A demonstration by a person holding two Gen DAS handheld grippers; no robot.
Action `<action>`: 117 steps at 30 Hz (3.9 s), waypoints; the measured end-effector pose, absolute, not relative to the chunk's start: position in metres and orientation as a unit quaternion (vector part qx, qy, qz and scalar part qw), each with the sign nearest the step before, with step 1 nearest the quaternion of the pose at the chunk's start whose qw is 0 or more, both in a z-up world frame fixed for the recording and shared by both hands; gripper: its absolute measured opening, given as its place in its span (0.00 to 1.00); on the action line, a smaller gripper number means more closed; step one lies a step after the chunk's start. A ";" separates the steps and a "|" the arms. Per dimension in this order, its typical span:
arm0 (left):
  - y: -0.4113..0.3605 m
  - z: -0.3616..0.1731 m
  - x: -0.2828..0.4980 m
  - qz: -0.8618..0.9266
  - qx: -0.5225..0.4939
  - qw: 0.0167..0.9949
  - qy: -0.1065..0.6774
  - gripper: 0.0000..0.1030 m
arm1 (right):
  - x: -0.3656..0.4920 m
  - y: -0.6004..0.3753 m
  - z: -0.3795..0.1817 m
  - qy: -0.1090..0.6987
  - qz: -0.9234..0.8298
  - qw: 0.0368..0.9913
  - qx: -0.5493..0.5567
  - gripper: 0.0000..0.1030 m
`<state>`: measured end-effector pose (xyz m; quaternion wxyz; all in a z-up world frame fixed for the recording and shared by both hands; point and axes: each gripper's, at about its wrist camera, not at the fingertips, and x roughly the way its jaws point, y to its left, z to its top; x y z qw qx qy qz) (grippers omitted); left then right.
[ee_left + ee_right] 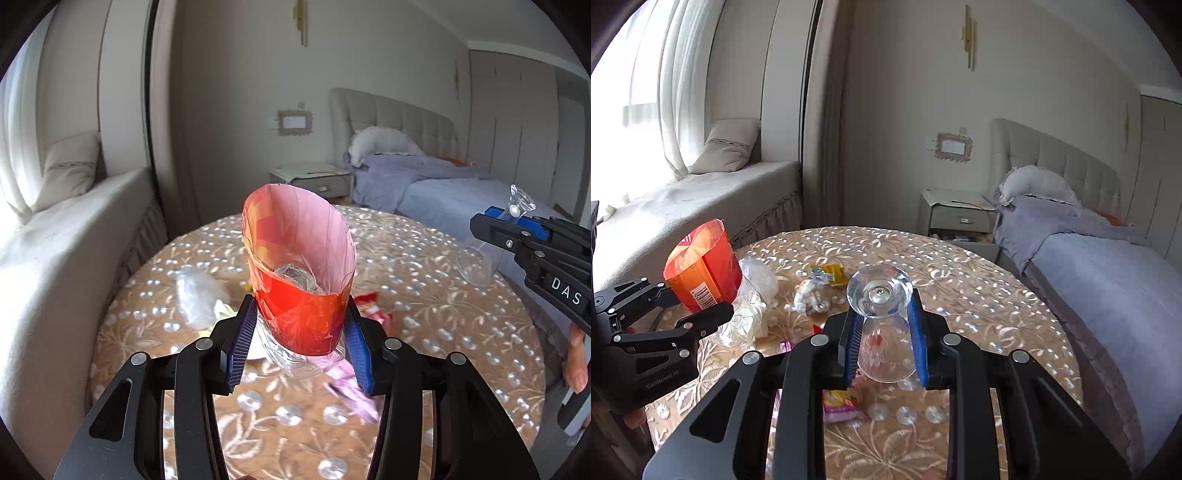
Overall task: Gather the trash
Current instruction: 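Carry the orange cup and clear cup toward the trash bin, then open the left tool over the bin while the right tool releases the clear cup, then return both tools to the table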
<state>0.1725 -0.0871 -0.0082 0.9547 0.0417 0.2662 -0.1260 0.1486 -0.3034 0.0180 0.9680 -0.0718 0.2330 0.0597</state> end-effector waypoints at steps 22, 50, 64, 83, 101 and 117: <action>-0.286 -0.051 0.063 -0.342 0.137 0.888 0.277 0.45 | -0.003 -0.461 -0.029 0.256 -0.127 0.958 0.006 0.25; -0.503 -0.192 0.034 -0.482 0.265 0.737 0.393 0.45 | -0.049 -0.618 -0.124 0.316 -0.228 0.912 0.128 0.25; -0.548 -0.264 0.041 -0.468 0.329 0.681 0.456 0.95 | -0.041 -0.666 -0.176 0.365 -0.224 0.884 0.188 0.25; -0.507 -0.204 0.036 -0.470 0.309 0.715 0.414 0.95 | 0.004 -0.658 -0.238 0.452 -0.140 0.863 0.176 0.96; -0.397 -0.110 0.057 -0.394 0.203 0.832 0.334 0.95 | -0.010 -0.606 -0.129 0.313 -0.140 0.934 0.104 0.96; -0.183 -0.090 0.136 -0.165 0.137 0.917 0.337 0.95 | 0.060 -0.465 -0.066 0.277 0.016 0.960 0.039 0.96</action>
